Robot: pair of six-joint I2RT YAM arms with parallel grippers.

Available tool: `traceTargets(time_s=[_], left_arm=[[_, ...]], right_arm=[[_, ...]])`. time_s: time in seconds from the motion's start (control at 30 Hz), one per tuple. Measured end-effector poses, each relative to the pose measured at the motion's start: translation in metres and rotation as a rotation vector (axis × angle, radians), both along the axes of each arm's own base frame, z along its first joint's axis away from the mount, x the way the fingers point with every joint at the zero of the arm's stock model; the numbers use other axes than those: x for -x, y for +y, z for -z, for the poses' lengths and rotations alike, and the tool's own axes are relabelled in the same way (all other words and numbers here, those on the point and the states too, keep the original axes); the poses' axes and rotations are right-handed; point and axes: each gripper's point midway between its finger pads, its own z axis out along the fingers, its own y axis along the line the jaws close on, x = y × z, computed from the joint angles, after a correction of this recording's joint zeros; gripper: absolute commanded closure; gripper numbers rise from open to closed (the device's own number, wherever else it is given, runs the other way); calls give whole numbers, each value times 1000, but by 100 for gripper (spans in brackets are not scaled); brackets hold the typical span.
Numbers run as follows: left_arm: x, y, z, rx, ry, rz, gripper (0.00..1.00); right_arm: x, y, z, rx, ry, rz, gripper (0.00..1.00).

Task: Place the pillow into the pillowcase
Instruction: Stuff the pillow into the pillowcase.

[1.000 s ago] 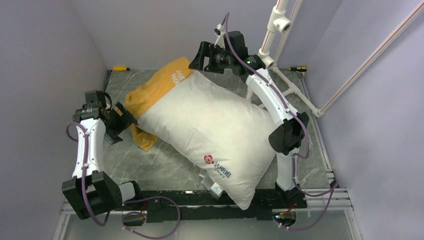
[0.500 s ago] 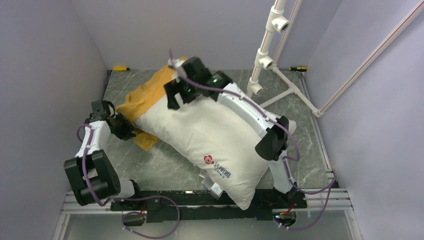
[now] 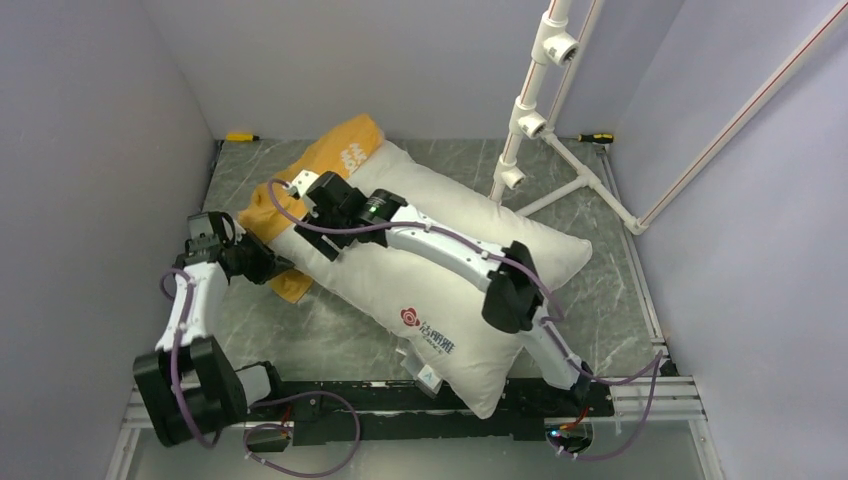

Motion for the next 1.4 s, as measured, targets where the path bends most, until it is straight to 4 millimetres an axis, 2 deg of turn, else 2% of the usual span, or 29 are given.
traceTargets(time_s=[0.07,0.13,0.17,0.2,0.23,0.3,0.33,0.53,0.67,0.73,0.77,0.8,0.9,0.93,1.0,1.1,1.17,1.23,1.33,1.4], left_arm=[[7,-10,-13,5,-28,2,100],[17,-16,-28,-7,-59,-6,100],[23,-16,-33,-26,-70,-23,90],[28,-13,-37,-49,-78,-42,74],[32,-10,-38,-75,-80,-61,50],[38,0,-34,-129,-53,-104,31],[39,4,-30,-146,-31,-120,26],[38,35,18,-251,188,-192,22],[26,45,38,-278,260,-180,23],[14,49,50,-280,287,-157,28],[5,51,58,-279,295,-139,35],[-3,51,66,-274,296,-123,46],[-20,46,83,-234,278,-69,95],[-25,44,83,-224,255,-55,100],[-34,37,76,-194,204,-11,100],[-42,22,58,-164,141,46,100],[-39,6,37,-165,98,90,100],[-32,-20,2,-186,28,156,100],[-20,-53,-62,-215,-116,233,100],[-6,-67,-90,-207,-165,261,100]], right_arm=[[-11,6,17,25,-12,19,52],[-19,11,28,30,-12,27,81],[-22,15,31,22,-5,32,92],[-24,17,32,8,9,38,100],[-25,18,31,-5,19,39,100],[-27,18,28,-38,53,53,100],[-28,18,27,-55,73,60,100],[-36,10,25,-153,220,90,100],[-41,3,18,-211,299,94,100],[-43,0,15,-235,332,88,100],[-44,-1,14,-244,345,84,100],[-44,-2,14,-250,355,80,100],[-42,-1,10,-269,384,64,100],[-41,-1,9,-274,389,60,100],[-40,0,7,-278,393,55,100],[-42,0,5,-287,399,57,100],[-43,1,2,-298,405,60,100],[-46,2,-2,-311,408,65,100],[-54,0,-10,-338,405,90,100],[-58,0,-14,-359,407,105,100]])
